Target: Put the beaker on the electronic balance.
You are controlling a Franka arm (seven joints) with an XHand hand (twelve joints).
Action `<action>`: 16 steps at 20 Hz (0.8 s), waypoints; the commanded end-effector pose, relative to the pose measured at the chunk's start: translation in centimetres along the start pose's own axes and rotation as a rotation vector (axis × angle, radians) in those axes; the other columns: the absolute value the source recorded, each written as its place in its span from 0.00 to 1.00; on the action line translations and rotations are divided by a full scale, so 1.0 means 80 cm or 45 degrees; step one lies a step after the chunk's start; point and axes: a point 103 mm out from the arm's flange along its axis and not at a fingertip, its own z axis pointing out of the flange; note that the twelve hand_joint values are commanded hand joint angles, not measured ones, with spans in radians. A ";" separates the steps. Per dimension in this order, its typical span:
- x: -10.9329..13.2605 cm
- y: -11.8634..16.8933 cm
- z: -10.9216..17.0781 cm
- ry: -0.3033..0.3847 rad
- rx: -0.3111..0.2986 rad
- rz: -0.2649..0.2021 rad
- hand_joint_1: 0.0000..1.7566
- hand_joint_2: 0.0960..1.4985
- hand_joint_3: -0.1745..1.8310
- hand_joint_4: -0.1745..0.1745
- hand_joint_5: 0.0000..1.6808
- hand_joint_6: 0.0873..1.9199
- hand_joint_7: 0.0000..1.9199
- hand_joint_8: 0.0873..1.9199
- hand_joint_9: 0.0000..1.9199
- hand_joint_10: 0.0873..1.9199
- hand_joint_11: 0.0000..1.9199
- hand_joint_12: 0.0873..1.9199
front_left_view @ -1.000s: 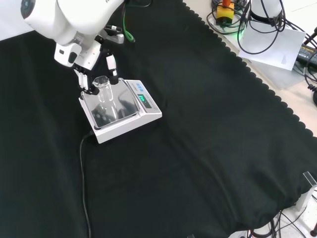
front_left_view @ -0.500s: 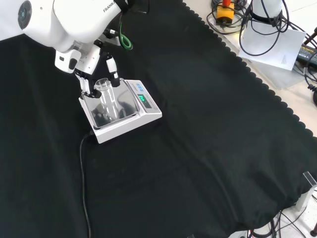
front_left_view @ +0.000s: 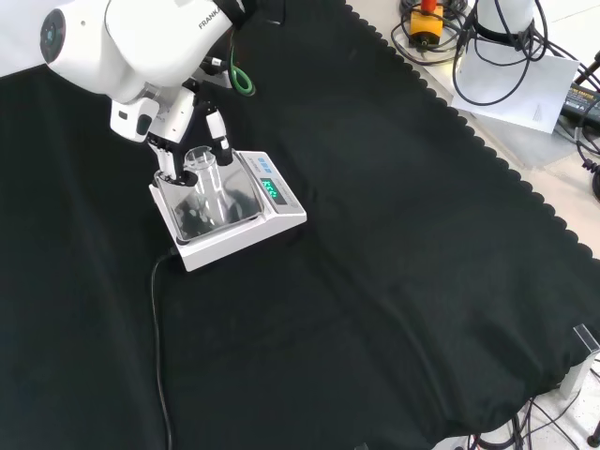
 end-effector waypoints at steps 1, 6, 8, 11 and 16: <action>-0.017 -0.012 -0.002 0.042 0.010 0.009 0.61 0.70 0.09 0.09 0.56 0.47 0.45 0.38 0.63 0.29 0.63 0.41; -0.019 -0.019 -0.006 0.028 -0.008 0.030 0.47 0.61 0.01 0.15 0.34 0.43 0.32 0.38 0.52 0.28 0.49 0.52; -0.018 -0.019 -0.006 0.022 -0.004 0.035 0.44 0.60 0.00 0.21 0.28 0.43 0.28 0.39 0.47 0.32 0.45 0.57; -0.019 -0.020 -0.005 0.018 0.008 0.037 0.42 0.58 0.00 0.27 0.24 0.39 0.23 0.38 0.40 0.35 0.40 0.60; -0.018 -0.018 -0.004 0.007 0.028 0.034 0.40 0.56 0.00 0.33 0.22 0.35 0.19 0.37 0.31 0.38 0.36 0.64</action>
